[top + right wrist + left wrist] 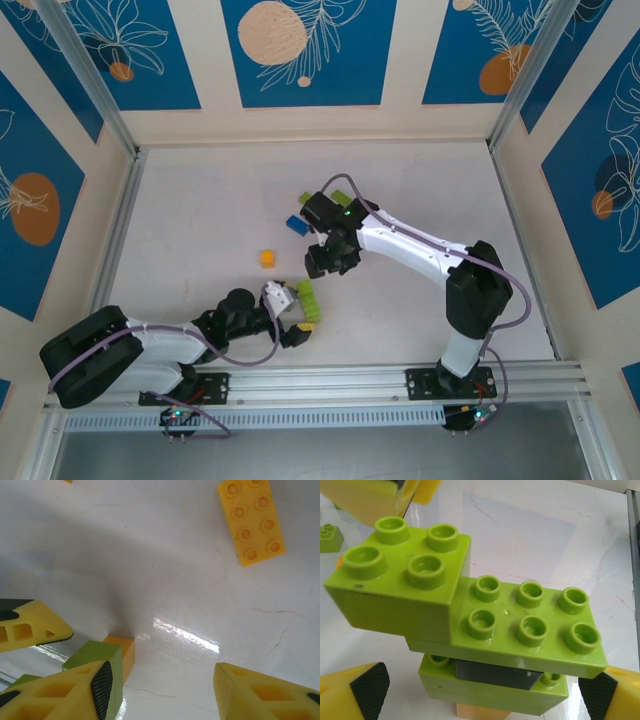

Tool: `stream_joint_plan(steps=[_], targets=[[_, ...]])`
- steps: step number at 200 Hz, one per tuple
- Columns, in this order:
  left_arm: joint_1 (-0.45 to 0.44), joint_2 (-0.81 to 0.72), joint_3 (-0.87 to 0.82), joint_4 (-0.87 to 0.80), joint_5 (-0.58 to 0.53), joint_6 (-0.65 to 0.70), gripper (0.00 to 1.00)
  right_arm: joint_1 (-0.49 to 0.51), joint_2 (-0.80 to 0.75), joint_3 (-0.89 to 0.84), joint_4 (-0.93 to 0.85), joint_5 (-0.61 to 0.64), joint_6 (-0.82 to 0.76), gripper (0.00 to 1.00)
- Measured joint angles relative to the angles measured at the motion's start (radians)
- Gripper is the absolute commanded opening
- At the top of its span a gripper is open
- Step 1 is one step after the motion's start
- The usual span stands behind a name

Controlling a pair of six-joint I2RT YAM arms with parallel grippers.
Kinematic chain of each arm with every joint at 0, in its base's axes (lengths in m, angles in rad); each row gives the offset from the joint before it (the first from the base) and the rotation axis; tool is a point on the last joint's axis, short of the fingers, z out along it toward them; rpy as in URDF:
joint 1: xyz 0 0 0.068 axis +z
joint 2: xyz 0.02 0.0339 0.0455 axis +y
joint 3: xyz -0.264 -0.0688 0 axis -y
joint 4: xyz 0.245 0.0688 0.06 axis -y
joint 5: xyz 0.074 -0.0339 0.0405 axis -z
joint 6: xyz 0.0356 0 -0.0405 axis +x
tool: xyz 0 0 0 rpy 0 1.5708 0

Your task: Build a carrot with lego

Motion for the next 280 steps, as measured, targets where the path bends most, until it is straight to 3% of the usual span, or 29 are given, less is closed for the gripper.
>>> stream_joint_plan(steps=[57, 176, 280], targets=[[0.012, -0.070, -0.007, 0.000, -0.016, -0.002, 1.00, 0.023, 0.031, 0.018, 0.016, -0.027, 0.000, 0.57], [0.032, -0.057, -0.013, 0.000, -0.016, -0.022, 1.00, 0.055, 0.069, 0.082, 0.014, -0.035, -0.019, 0.57], [0.033, -0.037, -0.013, 0.000, -0.016, -0.023, 1.00, 0.029, 0.095, 0.092, 0.013, -0.022, -0.018, 0.65]])
